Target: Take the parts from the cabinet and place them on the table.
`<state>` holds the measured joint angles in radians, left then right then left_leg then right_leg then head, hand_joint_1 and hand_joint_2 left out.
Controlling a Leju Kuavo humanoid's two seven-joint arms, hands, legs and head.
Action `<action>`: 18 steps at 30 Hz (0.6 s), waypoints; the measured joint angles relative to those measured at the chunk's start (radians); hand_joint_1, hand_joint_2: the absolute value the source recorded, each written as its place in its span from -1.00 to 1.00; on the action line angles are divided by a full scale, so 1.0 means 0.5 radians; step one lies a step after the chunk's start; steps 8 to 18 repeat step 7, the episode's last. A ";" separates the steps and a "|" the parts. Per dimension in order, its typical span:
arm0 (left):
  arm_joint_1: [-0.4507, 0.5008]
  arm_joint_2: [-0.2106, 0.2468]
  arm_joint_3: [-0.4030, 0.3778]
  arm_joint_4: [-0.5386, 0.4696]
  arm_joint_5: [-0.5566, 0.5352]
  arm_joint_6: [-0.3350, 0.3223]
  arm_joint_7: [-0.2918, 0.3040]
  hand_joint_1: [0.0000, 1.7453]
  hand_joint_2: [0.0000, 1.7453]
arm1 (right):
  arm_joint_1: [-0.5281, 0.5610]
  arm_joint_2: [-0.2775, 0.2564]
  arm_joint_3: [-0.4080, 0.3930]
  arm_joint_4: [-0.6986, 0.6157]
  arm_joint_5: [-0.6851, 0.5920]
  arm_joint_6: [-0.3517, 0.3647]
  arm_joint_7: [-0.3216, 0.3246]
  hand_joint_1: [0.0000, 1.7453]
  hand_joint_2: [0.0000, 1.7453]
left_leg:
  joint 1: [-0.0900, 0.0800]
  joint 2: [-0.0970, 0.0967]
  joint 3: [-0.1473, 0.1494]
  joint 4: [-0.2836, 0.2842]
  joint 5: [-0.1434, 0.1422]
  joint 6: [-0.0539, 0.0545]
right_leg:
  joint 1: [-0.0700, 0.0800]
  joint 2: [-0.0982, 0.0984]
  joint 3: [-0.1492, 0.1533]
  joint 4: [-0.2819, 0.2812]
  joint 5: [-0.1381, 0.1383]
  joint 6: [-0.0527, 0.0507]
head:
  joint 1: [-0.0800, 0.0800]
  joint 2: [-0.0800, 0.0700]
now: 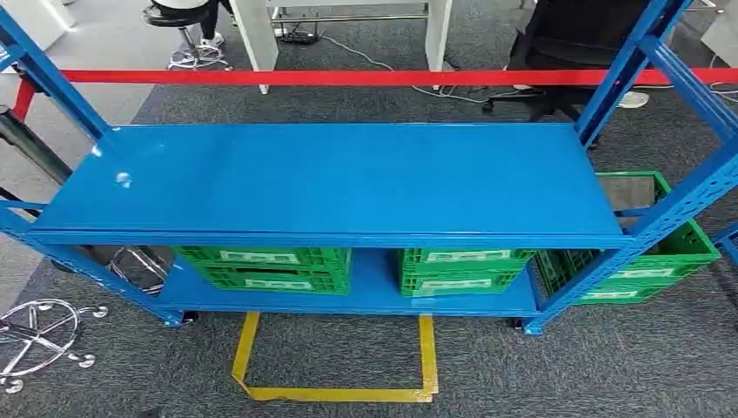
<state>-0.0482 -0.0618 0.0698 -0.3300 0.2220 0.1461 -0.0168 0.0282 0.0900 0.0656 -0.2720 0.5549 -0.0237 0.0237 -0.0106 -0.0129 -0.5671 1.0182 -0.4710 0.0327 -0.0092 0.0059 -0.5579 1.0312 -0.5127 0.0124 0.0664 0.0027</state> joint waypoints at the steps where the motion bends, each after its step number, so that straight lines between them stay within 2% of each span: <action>1: 0.026 0.010 -0.002 -0.005 -0.028 -0.016 0.000 -1.00 -1.00 | 0.016 -0.011 -0.005 -0.009 -0.069 0.002 -0.001 -1.00 -1.00 | 0.000 0.000 0.002 -0.003 0.000 0.000 | 0.001 0.000 0.001 0.000 -0.002 -0.004 | -0.001 0.000; 4: 0.099 0.029 -0.014 -0.021 -0.102 -0.066 0.001 -1.00 -1.00 | 0.056 -0.037 -0.015 -0.040 -0.260 0.005 -0.012 -1.00 -1.00 | 0.001 0.000 0.005 -0.009 -0.002 -0.013 | 0.003 -0.001 0.002 0.000 -0.008 -0.012 | 0.000 0.000; 5: 0.121 0.034 -0.017 -0.027 -0.128 -0.084 0.001 -1.00 -1.00 | 0.068 -0.047 -0.022 -0.051 -0.326 0.008 -0.014 -1.00 -1.00 | 0.001 0.000 0.006 -0.010 -0.002 -0.024 | 0.003 -0.003 0.002 0.001 -0.009 -0.014 | 0.001 0.000; 7: 0.169 0.046 -0.032 -0.036 -0.182 -0.119 0.005 -1.00 -1.00 | 0.095 -0.067 -0.034 -0.077 -0.460 0.018 -0.020 -1.00 -1.00 | 0.004 0.000 0.007 -0.013 -0.004 -0.061 | 0.004 -0.002 0.002 0.002 -0.011 -0.016 | 0.002 0.000; 18: 0.169 0.046 -0.032 -0.036 -0.182 -0.119 0.005 -1.00 -1.00 | 0.095 -0.067 -0.034 -0.077 -0.460 0.018 -0.020 -1.00 -1.00 | 0.004 0.000 0.007 -0.013 -0.004 -0.061 | 0.004 -0.002 0.002 0.002 -0.011 -0.016 | 0.002 0.000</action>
